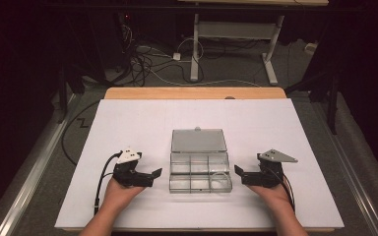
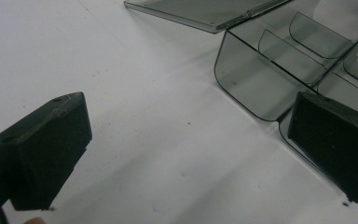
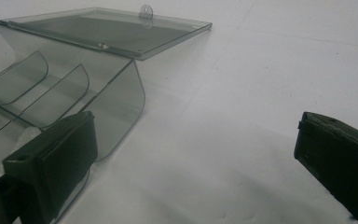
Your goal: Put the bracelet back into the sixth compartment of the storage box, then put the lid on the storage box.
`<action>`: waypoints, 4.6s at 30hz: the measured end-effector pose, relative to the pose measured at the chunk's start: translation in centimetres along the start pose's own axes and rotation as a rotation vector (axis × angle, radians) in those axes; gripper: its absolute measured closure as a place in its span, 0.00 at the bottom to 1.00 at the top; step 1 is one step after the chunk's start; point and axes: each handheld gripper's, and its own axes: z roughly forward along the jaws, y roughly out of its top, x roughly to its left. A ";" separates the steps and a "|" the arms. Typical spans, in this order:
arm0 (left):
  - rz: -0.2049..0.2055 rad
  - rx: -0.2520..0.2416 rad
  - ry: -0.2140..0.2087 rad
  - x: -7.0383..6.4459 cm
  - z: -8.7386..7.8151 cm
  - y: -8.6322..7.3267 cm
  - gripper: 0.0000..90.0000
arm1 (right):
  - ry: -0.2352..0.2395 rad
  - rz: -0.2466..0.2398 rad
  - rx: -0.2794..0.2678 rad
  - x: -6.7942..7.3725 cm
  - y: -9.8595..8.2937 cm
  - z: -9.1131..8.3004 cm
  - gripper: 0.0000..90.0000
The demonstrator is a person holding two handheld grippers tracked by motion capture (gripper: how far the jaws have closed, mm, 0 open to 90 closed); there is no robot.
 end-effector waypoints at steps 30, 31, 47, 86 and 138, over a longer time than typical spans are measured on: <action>-0.037 -0.017 -0.009 2.6 3.6 5.9 0.00 | 0.037 0.051 -0.021 -1.1 4.8 3.2 0.01; -0.036 -0.017 -0.009 2.6 3.7 6.1 0.00 | 0.040 0.053 -0.018 -1.1 5.0 3.3 0.01; -0.077 0.004 -0.027 2.4 5.6 7.7 0.00 | 0.065 0.073 0.004 -0.3 6.9 5.7 0.01; -0.161 0.064 -0.106 2.7 8.6 6.0 0.00 | 0.283 0.278 0.177 0.1 5.7 9.3 0.32; 0.047 -0.041 -0.109 0.3 5.3 8.0 0.66 | 0.144 -0.011 -0.078 0.2 6.5 3.0 0.94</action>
